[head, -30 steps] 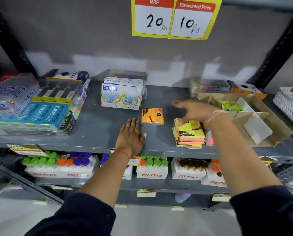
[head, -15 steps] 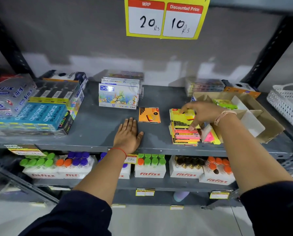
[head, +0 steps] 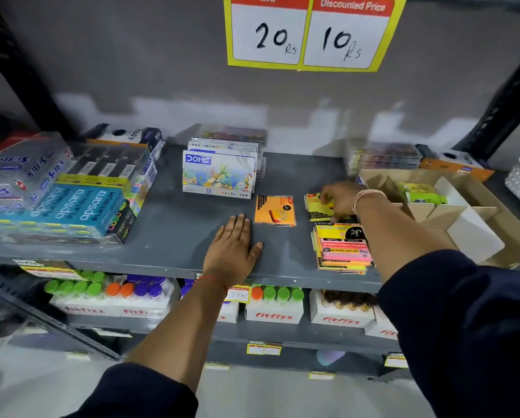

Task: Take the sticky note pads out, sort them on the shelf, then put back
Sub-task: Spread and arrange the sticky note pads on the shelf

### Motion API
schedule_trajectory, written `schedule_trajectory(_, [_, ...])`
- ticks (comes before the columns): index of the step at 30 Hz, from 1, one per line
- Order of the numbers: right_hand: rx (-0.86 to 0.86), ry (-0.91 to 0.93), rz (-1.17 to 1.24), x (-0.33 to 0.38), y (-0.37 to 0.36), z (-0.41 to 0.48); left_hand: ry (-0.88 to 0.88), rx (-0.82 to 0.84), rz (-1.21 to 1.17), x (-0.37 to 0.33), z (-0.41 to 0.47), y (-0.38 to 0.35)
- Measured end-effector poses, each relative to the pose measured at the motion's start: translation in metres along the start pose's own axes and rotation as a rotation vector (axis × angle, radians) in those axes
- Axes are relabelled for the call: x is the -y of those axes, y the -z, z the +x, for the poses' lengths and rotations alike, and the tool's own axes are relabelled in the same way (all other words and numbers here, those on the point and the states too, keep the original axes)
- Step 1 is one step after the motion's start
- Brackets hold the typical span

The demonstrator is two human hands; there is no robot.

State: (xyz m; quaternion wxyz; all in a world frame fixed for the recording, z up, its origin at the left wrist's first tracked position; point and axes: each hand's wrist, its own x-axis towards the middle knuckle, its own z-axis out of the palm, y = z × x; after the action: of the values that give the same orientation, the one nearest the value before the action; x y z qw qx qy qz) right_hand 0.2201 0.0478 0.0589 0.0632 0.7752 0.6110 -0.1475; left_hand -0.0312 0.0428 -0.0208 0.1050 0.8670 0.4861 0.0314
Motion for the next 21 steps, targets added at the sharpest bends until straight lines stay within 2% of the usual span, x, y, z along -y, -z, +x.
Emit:
schedule_trajectory(5, [0.078, 0.029, -0.018, -0.003, 0.000, 0.003, 0.002, -0.008, -0.014, -0.001, -0.001, 0.002])
schedule_trajectory(10, [0.024, 0.097, -0.032, 0.006, 0.037, -0.029, 0.026, 0.049, 0.012, -0.004, -0.001, 0.005])
schedule_trajectory(16, [0.215, 0.027, -0.165, 0.010, 0.017, -0.096, 0.017, 0.013, -0.004, -0.004, -0.003, 0.005])
schedule_trajectory(21, [0.194, 0.021, -0.020, 0.003, 0.000, -0.097, 0.008, 0.057, 0.005, -0.004, -0.003, 0.006])
